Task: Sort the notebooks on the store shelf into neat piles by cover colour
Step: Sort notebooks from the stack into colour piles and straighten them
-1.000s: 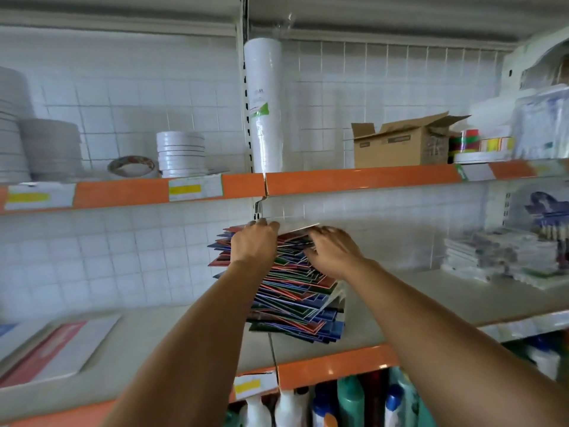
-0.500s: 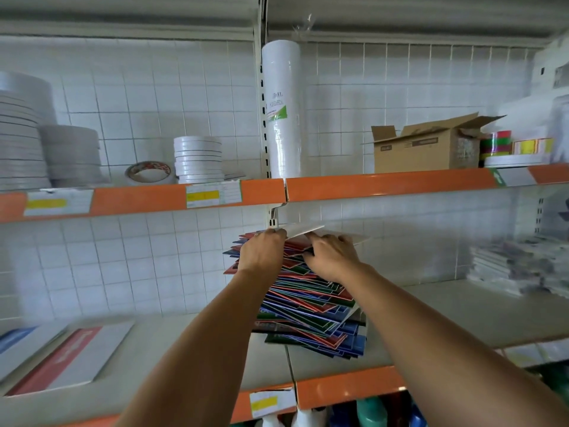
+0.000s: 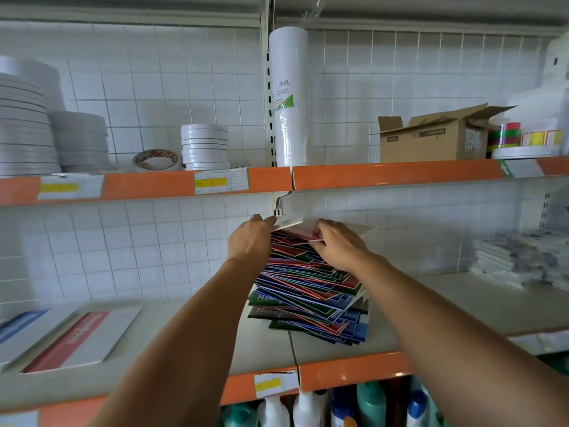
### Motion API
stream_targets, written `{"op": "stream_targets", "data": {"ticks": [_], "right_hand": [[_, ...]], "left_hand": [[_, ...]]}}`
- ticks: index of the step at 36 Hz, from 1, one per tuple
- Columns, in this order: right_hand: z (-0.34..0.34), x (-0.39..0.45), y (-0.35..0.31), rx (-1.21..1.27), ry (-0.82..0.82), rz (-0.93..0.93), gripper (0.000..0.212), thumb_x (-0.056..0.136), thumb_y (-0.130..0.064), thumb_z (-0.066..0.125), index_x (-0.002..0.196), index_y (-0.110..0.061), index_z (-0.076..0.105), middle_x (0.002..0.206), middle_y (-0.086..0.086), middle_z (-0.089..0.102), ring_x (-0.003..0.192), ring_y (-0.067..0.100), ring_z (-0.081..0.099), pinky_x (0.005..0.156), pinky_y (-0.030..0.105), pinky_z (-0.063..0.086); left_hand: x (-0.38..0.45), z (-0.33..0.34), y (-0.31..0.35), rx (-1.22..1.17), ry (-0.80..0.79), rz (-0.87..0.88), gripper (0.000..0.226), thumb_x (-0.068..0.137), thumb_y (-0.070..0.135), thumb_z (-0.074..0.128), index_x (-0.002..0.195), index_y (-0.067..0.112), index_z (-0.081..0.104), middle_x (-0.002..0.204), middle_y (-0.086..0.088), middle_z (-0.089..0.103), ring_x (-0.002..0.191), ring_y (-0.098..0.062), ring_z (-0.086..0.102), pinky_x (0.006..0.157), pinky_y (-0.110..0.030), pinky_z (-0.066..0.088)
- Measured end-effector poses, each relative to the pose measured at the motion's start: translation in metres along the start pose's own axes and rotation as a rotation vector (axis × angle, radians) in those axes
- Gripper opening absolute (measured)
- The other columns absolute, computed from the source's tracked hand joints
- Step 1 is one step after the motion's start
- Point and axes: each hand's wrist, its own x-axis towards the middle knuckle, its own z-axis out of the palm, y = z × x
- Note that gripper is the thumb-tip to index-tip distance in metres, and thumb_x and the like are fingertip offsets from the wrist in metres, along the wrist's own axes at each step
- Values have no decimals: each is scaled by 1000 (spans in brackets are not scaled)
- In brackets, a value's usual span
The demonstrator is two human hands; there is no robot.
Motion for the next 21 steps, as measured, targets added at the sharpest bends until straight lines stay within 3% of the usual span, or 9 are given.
{"op": "stream_targets", "data": {"ticks": [2, 4, 7, 10, 16, 19, 21], "right_hand": [[-3, -3, -1, 4, -28, 18, 27, 98, -16, 47, 125, -16, 49, 100, 3, 58, 76, 17, 55, 62, 27, 44], [-6, -4, -1, 15, -25, 16, 40, 96, -6, 45, 132, -23, 49, 101, 4, 58, 66, 13, 52, 53, 23, 39], [-14, -9, -4, -18, 10, -6, 59, 93, 5, 41, 141, -29, 44, 123, 13, 56, 89, 22, 60, 75, 30, 52], [-22, -19, -6, -140, 57, -88, 65, 93, 9, 38, 146, -29, 35, 132, 14, 54, 105, 28, 59, 90, 34, 51], [-22, -28, -16, -248, 39, -195, 75, 95, 6, 36, 152, -35, 9, 140, 13, 48, 110, 29, 59, 91, 38, 52], [-16, -30, -24, -243, 20, -262, 68, 99, -5, 34, 152, -36, 5, 146, 14, 42, 100, 26, 63, 82, 35, 55], [-11, -32, -33, -271, 13, -307, 69, 99, -2, 34, 153, -32, 5, 153, 14, 31, 102, 25, 62, 79, 32, 55]], "left_hand": [[-3, -2, -3, -1, 12, -7, 51, 88, -8, 43, 131, 19, 51, 107, -9, 55, 92, -32, 60, 71, -37, 47], [-6, -5, -5, 0, 18, -18, 46, 90, -5, 43, 129, 18, 52, 106, -9, 56, 92, -30, 59, 71, -36, 46], [-12, -10, -9, 4, 26, -49, 42, 93, 1, 43, 132, 19, 49, 112, -8, 61, 96, -29, 59, 75, -36, 46], [-22, -16, -13, 26, 27, -89, 49, 92, -2, 44, 137, 18, 44, 120, -9, 61, 101, -31, 60, 82, -38, 48], [-47, -26, -27, 43, 40, -217, 53, 89, -10, 39, 135, 16, 48, 123, -9, 61, 102, -34, 60, 80, -40, 49], [-63, -30, -37, 61, 35, -273, 61, 88, -11, 37, 140, 19, 43, 127, -8, 60, 105, -34, 59, 82, -40, 48], [-76, -32, -46, 56, 32, -314, 67, 88, -10, 35, 146, 24, 35, 132, -7, 57, 108, -34, 57, 83, -39, 47]]}}
